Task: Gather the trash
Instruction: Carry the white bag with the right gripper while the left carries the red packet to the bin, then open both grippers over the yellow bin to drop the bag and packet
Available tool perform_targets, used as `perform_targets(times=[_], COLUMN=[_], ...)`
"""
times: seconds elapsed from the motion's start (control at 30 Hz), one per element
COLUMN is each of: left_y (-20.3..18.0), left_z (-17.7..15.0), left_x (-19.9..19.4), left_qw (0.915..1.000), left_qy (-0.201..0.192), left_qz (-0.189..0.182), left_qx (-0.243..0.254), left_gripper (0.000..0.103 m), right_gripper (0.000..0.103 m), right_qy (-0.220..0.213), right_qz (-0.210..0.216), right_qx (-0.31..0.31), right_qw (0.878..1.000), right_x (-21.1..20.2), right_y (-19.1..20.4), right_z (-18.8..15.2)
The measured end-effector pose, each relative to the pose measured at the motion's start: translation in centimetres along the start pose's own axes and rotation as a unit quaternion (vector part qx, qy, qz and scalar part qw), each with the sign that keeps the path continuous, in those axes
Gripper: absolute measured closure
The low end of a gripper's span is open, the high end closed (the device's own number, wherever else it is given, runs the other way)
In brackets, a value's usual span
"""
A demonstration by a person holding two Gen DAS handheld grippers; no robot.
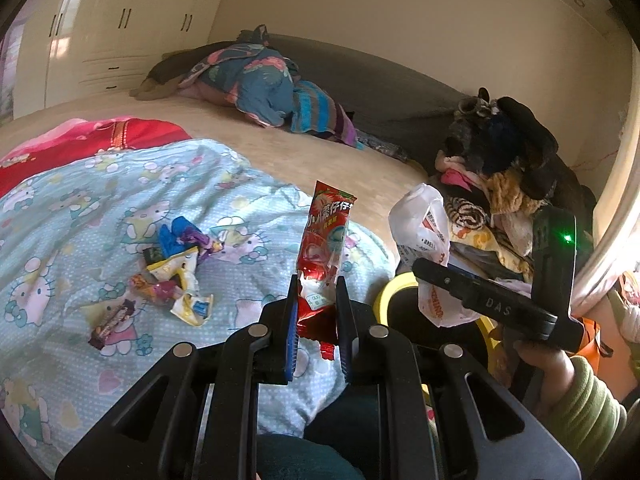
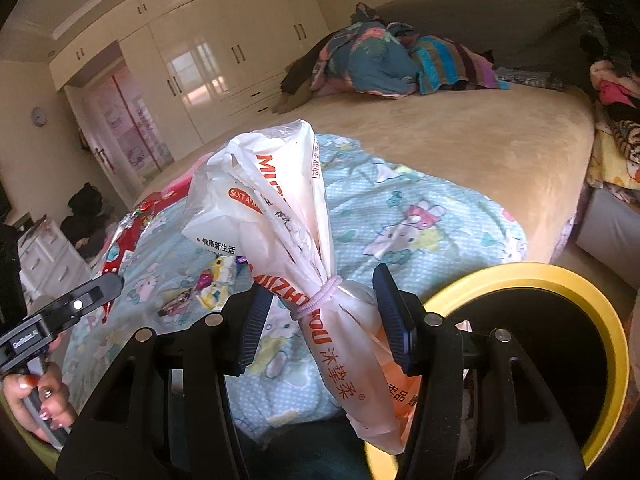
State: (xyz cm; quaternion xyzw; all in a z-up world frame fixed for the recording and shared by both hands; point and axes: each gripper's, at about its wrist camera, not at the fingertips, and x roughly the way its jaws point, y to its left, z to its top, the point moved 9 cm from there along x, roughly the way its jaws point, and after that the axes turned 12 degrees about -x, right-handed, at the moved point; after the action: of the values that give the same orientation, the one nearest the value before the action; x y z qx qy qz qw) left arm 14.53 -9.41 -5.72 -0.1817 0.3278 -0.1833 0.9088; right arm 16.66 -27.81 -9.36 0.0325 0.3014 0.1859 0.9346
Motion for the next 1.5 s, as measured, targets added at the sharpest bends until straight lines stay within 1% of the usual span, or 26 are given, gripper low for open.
perform_targets(times=[0.37,0.73,1.13,1.5], left_y=[-1.8,-5.0,-8.2,-10.6], left_z=[-0.9,-2.6,-5.1,-7.0], left_x=[0.9,2.2,4.1,6.3], left_qw=[0.9997,0.9980,0.9942,0.9898], left_qy=[0.011,0.029,0.058,0.082], left_qz=[-0.011,-0.031,-0.047,-0.060], left_qx=[0.018,0.047,0.078,0.100], left_gripper=[0.087,0.087,0.087,0.087], right_gripper=[0.059,0.059,0.059,0.059], right_qy=[-0.001,-0.001,0.007,0.006], right_qz=[-0.030,-0.056,-0.085,-0.118], right_qx=[0.025,0.043,0.075,0.109], right_qw=[0.999,0.997,0.994,0.987], right_x=[-1.5,-2.5,-2.8,-3.7], right_y=[-3.2,-6.0,-9.6,-13.9], right_z=[-1.0,-1.4,-2.8,-3.9])
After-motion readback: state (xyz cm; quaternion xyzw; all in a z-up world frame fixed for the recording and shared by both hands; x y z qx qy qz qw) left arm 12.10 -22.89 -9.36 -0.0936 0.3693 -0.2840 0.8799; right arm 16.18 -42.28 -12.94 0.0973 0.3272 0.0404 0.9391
